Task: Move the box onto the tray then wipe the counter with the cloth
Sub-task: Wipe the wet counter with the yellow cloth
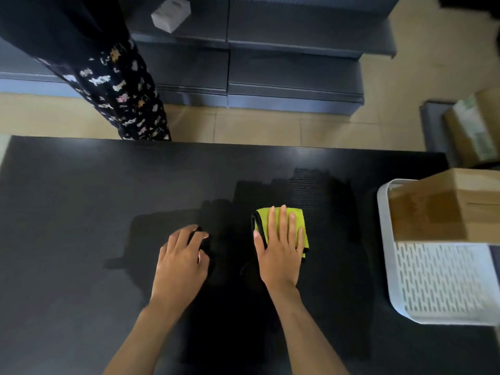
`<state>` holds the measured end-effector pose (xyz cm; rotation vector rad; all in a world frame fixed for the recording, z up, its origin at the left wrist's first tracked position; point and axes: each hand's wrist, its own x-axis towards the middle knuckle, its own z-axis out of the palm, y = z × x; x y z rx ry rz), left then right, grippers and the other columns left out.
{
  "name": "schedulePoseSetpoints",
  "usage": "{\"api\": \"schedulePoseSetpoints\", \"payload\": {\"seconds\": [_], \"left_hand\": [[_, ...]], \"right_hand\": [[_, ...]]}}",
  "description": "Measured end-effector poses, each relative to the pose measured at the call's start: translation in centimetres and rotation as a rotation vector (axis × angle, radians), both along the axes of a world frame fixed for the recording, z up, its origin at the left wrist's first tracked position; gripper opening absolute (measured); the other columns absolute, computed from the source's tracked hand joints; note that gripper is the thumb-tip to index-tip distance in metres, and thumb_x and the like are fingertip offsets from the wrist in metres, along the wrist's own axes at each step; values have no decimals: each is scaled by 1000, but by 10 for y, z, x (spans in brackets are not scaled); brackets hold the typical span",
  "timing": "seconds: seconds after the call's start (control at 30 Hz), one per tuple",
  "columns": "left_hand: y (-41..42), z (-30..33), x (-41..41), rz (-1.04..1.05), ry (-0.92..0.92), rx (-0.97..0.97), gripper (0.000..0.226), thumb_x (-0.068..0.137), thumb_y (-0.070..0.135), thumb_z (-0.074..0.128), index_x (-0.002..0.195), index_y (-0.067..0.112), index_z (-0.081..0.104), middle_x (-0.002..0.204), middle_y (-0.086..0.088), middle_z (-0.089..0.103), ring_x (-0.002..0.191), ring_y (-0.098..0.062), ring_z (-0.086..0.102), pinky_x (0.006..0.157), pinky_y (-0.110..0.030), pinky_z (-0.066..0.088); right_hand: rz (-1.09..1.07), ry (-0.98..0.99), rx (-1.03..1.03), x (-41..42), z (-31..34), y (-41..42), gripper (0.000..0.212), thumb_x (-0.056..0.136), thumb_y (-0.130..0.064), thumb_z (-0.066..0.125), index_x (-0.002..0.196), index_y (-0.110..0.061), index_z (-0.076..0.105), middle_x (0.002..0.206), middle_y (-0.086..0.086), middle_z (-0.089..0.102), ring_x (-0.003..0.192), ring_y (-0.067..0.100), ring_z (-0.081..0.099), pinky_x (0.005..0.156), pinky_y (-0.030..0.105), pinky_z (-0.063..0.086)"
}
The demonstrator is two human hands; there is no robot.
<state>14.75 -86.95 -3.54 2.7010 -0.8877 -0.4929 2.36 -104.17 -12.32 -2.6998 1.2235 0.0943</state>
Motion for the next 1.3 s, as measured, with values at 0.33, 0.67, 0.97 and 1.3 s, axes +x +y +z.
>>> {"api": "schedulePoseSetpoints", "payload": {"seconds": [0.33,0.67,0.97,1.3], "left_hand": [[-101,-8,-45,-111,22,3,42,83,7,64,123,18,64,138,-3,57,127,-25,51,100,-47,50],[-133,-12,-46,-109,2,29,38,87,11,65,123,20,64,138,-1,58,127,-23,52,100,-44,50],[-106,-13,-22,-52,-8,42,36,87,13,66,123,20,64,137,-1,58,127,-23,52,100,-45,51],[-25,-7,27,34,-14,47,37,84,10,70,121,17,66,133,-4,60,124,-25,54,97,-46,51]], "right_hand": [[-23,29,-13,-98,-1,-124,76,105,-68,18,167,-28,3,177,2,4,163,24,6,130,49,21],[0,-5,-47,-72,-5,-180,70,108,-60,20,168,-27,5,177,6,4,163,29,4,129,53,19],[-41,-48,-9,-8,-8,-193,70,105,-60,25,167,-32,6,177,4,7,162,31,8,128,59,17],[46,-56,7,79,-8,-98,69,106,-62,24,167,-34,7,177,1,8,161,33,14,125,60,19]]}}
